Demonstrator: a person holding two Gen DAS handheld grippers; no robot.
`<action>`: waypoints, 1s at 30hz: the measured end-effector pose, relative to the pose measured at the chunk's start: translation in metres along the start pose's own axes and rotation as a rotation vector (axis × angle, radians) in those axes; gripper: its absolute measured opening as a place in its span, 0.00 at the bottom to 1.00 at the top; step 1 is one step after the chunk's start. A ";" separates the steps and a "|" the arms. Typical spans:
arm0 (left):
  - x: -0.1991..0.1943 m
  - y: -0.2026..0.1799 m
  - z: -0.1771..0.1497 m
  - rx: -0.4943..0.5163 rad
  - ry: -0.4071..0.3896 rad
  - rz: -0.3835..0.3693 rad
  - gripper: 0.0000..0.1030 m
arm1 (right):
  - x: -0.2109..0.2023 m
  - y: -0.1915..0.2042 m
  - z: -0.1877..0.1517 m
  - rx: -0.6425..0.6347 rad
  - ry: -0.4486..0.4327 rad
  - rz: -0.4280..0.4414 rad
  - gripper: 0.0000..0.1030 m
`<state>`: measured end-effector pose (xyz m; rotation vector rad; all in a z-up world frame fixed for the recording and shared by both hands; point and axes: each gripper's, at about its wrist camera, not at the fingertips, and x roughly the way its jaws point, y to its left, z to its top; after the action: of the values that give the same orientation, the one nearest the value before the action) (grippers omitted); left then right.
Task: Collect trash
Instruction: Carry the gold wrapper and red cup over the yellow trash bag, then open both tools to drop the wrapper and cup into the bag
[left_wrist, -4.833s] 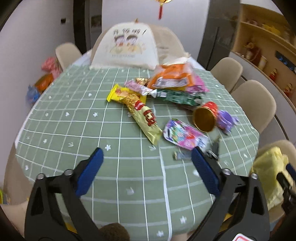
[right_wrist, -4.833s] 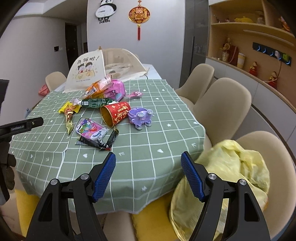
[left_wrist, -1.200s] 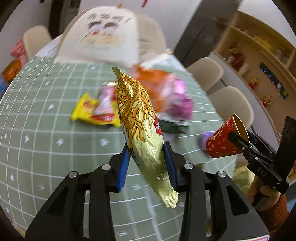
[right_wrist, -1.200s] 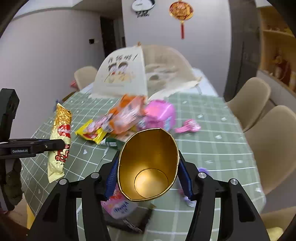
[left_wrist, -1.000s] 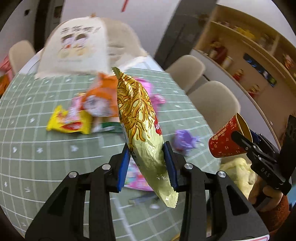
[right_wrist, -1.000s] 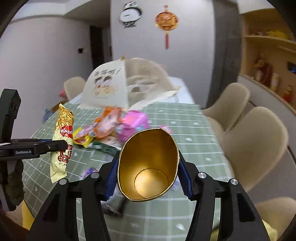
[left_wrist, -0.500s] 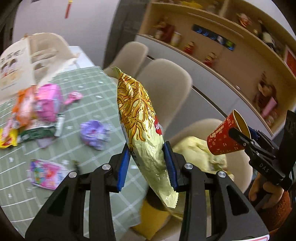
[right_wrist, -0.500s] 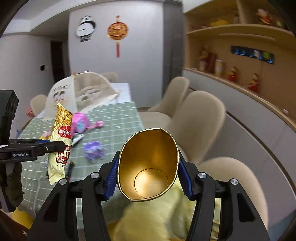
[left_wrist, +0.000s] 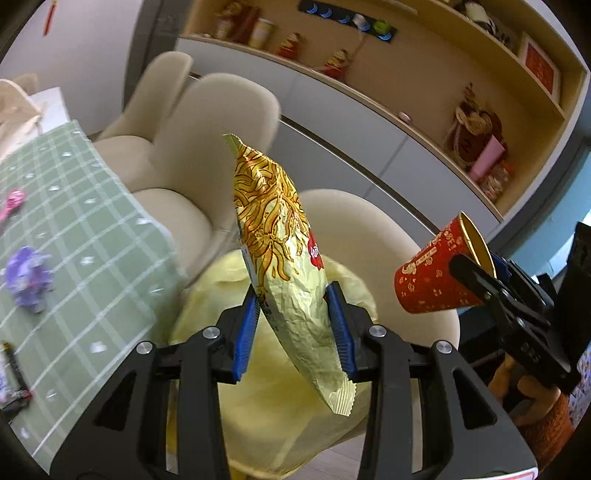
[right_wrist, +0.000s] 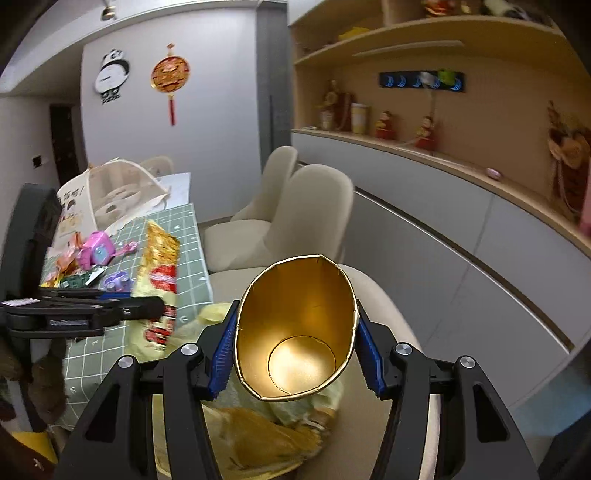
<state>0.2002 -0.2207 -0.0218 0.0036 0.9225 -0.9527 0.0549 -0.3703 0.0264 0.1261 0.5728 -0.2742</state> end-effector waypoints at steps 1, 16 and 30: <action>0.010 -0.006 0.001 0.009 0.009 -0.006 0.34 | -0.001 -0.003 -0.002 0.009 -0.001 -0.001 0.52; 0.009 0.018 -0.025 -0.083 0.078 -0.008 0.65 | 0.042 -0.003 -0.014 0.131 0.059 0.188 0.52; -0.090 0.091 -0.051 -0.221 -0.031 0.161 0.65 | 0.160 0.072 -0.073 0.001 0.454 0.281 0.52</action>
<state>0.2075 -0.0832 -0.0281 -0.1230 0.9794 -0.6972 0.1671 -0.3222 -0.1201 0.2709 0.9944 0.0327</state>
